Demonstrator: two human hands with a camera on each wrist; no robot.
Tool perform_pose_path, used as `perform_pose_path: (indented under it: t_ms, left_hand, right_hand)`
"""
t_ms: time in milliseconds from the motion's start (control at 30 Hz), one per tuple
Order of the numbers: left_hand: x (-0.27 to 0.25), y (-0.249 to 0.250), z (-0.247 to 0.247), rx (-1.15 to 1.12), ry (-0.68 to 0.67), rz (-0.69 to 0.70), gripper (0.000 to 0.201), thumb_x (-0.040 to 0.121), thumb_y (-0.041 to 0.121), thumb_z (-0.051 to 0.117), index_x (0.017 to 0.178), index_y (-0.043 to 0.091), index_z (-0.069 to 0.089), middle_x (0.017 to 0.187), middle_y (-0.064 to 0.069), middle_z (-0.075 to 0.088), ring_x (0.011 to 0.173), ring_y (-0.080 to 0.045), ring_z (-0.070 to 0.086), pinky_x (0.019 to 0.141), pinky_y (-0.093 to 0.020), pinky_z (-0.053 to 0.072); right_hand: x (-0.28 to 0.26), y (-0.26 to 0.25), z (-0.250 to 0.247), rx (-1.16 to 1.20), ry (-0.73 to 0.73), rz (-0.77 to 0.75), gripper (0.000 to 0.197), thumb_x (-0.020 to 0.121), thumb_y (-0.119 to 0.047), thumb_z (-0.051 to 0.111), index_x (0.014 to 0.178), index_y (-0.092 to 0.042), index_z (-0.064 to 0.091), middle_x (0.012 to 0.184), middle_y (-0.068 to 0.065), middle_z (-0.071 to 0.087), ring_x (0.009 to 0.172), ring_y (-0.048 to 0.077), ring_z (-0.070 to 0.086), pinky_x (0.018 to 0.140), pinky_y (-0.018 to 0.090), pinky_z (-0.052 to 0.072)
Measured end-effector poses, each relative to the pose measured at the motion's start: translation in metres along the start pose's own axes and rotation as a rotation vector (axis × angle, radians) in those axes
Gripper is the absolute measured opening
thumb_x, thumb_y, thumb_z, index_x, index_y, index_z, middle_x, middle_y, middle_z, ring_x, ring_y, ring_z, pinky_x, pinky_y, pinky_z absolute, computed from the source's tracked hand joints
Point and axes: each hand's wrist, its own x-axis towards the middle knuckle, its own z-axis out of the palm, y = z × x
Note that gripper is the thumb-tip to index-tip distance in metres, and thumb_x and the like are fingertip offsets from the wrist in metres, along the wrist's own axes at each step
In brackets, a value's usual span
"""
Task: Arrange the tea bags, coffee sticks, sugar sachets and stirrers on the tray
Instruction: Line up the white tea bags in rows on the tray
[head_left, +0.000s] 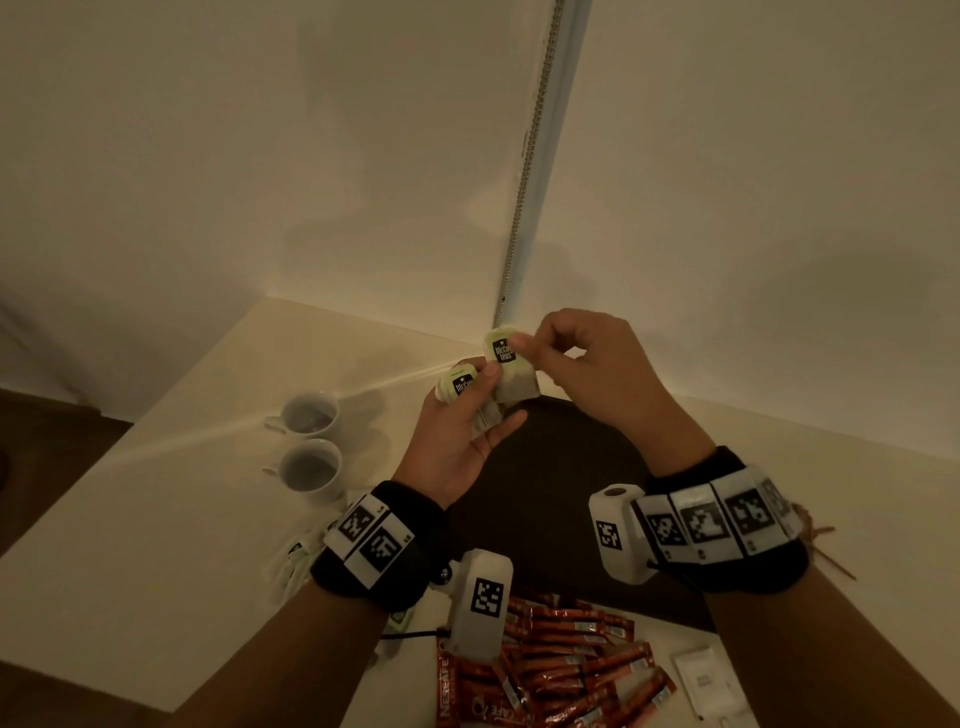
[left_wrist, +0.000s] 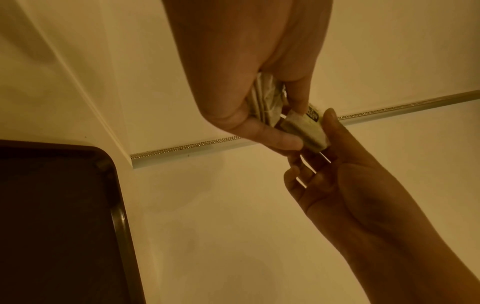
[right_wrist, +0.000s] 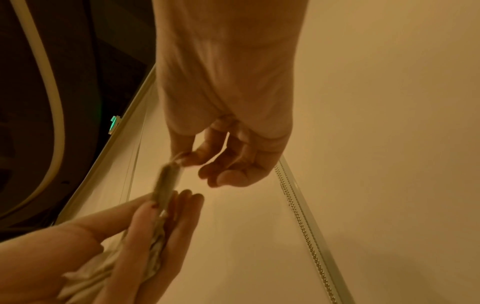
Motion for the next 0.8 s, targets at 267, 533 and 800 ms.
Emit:
perform_pose_path:
  t_ms: [267, 533, 800]
  left_hand:
    - [-0.0012, -0.0001, 0.0012, -0.022, 0.007, 0.013, 0.006, 0.09, 0.019, 0.056, 0.094, 0.016, 0.059, 0.089, -0.005, 0.071, 0.08, -0.015, 0.07, 0.056, -0.022, 0.056]
    - [-0.0008, -0.004, 0.0035, 0.028, -0.026, -0.04, 0.034, 0.088, 0.032, 0.055, 0.116, 0.013, 0.059, 0.097, -0.007, 0.072, 0.084, -0.016, 0.071, 0.056, -0.021, 0.055]
    - [-0.0027, -0.0067, 0.0049, 0.148, -0.069, 0.009, 0.026, 0.077, 0.016, 0.064, 0.102, 0.011, 0.063, 0.09, -0.004, 0.071, 0.073, -0.012, 0.07, 0.055, -0.019, 0.054]
  right_hand:
    - [0.0027, -0.0007, 0.0005, 0.015, -0.082, 0.042, 0.01, 0.083, -0.025, 0.07, 0.084, -0.016, 0.066, 0.077, -0.003, 0.066, 0.067, 0.006, 0.06, 0.057, 0.016, 0.048]
    - [0.0028, -0.0012, -0.0002, -0.085, -0.084, 0.028, 0.02, 0.083, -0.03, 0.069, 0.073, -0.013, 0.066, 0.063, 0.0, 0.062, 0.055, 0.007, 0.053, 0.054, 0.012, 0.039]
    - [0.0021, 0.0005, 0.0016, -0.051, -0.06, 0.056, 0.013, 0.086, -0.028, 0.066, 0.082, -0.016, 0.065, 0.073, -0.003, 0.064, 0.063, 0.006, 0.056, 0.058, 0.014, 0.043]
